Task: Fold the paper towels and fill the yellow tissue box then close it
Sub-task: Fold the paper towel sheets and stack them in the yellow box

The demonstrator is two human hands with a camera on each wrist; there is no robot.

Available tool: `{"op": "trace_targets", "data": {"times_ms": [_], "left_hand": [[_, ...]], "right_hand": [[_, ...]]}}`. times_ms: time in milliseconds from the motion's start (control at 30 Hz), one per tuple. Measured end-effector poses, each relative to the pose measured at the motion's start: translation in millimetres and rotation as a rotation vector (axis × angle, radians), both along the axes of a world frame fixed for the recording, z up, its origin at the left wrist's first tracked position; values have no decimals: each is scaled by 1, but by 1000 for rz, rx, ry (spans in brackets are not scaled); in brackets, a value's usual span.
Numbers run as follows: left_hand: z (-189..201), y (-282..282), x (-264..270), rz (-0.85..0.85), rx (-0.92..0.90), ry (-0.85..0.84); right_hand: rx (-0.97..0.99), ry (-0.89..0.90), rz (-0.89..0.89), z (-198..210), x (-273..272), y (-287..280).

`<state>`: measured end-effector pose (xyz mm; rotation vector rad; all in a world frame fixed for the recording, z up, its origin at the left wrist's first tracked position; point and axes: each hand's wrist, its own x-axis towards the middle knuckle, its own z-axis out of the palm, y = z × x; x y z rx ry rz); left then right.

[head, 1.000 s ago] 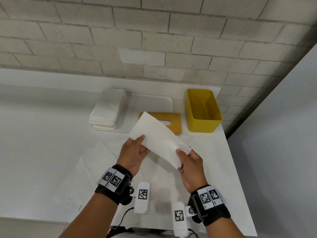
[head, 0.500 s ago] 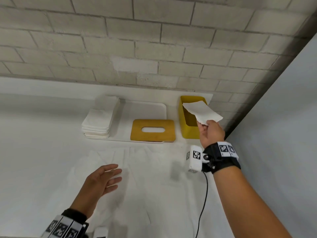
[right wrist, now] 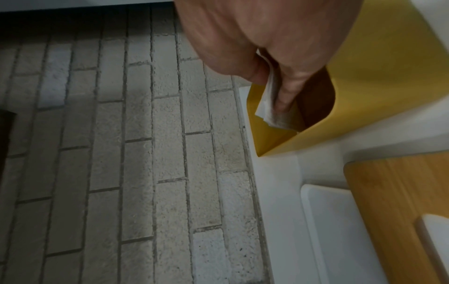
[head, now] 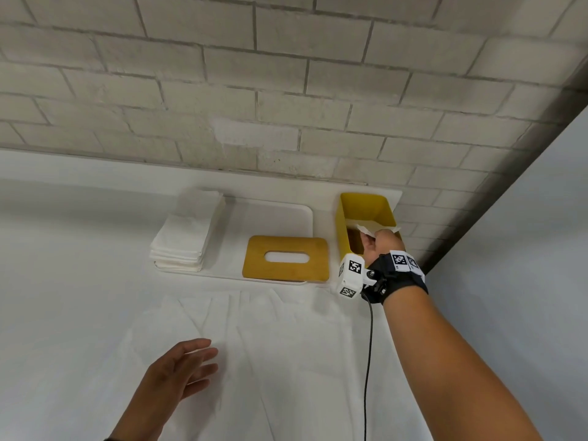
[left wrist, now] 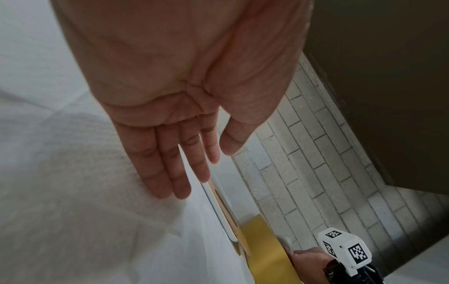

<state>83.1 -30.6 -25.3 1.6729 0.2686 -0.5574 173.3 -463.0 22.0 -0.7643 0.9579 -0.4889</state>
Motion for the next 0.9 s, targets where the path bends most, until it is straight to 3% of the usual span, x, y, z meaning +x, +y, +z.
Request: {"op": "trace_targets", "data": {"times_ms": [333, 567, 667, 800, 900], "left_hand": [[-3, -11, 4, -7, 13, 8], [1, -7, -3, -26, 32, -52], [7, -8, -10, -67, 34, -80], [14, -19, -14, -123, 32, -117], [13, -23, -20, -189, 64, -128]], "right_hand": [[-33, 6, 86, 11, -6, 1], [-149, -200, -91, 39, -86, 43], [-207, -165, 66, 27, -125, 70], [-290, 76, 367, -5, -156, 92], [-640, 351, 698, -32, -167, 113]]}}
